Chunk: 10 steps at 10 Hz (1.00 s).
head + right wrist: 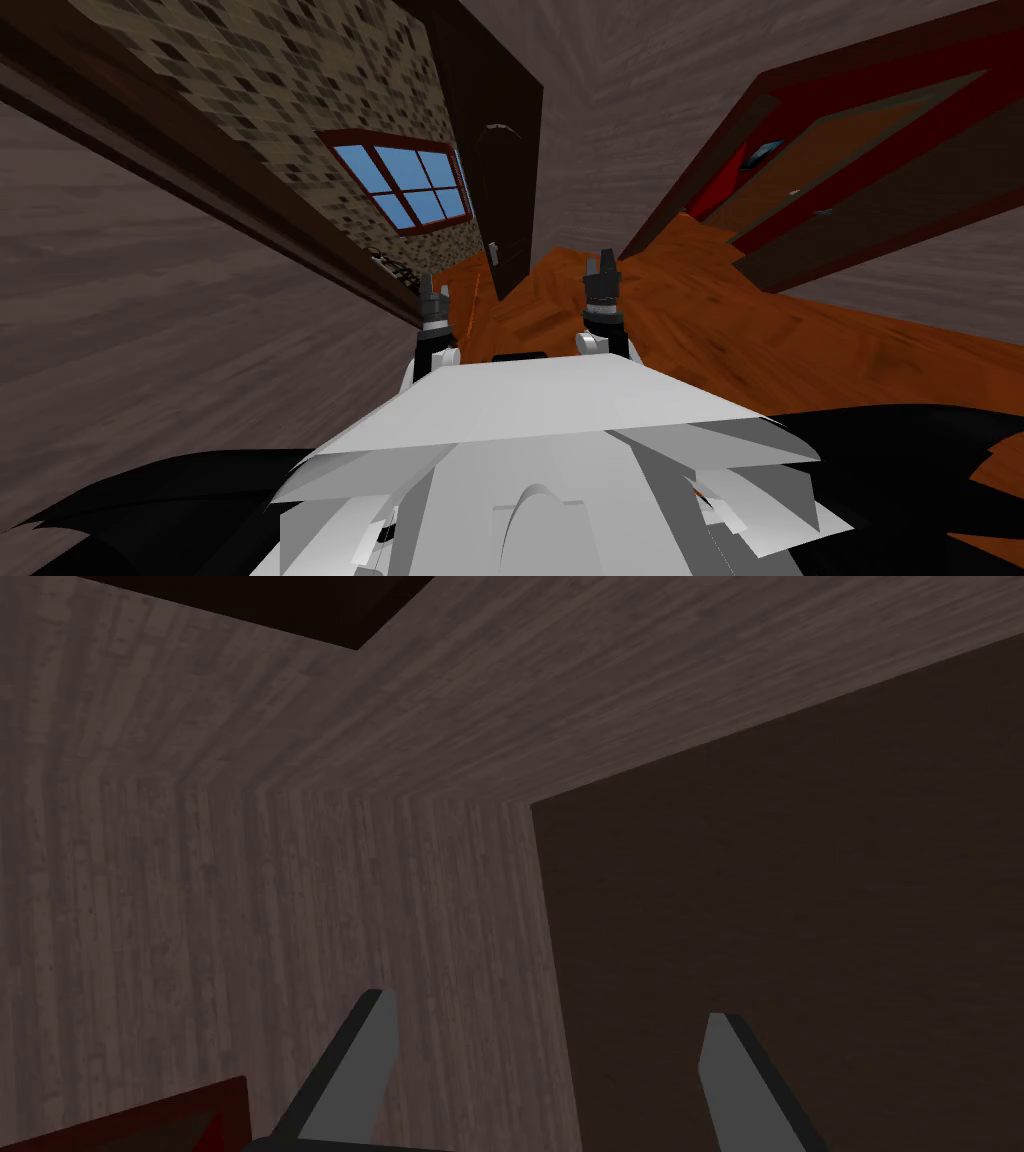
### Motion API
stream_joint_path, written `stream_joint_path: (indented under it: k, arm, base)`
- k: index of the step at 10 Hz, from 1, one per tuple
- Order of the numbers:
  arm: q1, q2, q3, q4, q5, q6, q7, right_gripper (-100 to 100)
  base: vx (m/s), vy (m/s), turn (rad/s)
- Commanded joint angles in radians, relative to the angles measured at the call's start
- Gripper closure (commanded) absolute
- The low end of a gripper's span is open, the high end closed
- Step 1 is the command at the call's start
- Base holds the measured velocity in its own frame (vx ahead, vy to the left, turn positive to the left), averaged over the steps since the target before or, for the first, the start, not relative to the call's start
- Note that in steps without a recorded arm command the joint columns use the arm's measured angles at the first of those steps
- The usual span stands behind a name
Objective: Push the door open
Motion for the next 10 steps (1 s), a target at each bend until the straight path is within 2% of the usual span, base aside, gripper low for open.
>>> stream_joint_path:
  k: [1, 3, 7, 10]
  arm:
    - [-0.023, -0.007, 0.031, 0.032, -0.004, 0.006, -0.012, -100]
    - [-0.039, -0.011, 0.052, 0.054, -0.006, 0.010, -0.020, -100]
    - [-0.095, -0.023, 0.127, 0.131, -0.016, 0.025, -0.048, -100]
    - [-0.134, -0.030, 0.180, 0.185, -0.022, 0.035, -0.068, -100]
  base:
    - [0.141, 0.064, -0.062]
    - [0.201, -0.045, -0.043]
    - [0.189, -0.012, -0.052]
    - [0.117, -0.005, -0.055]
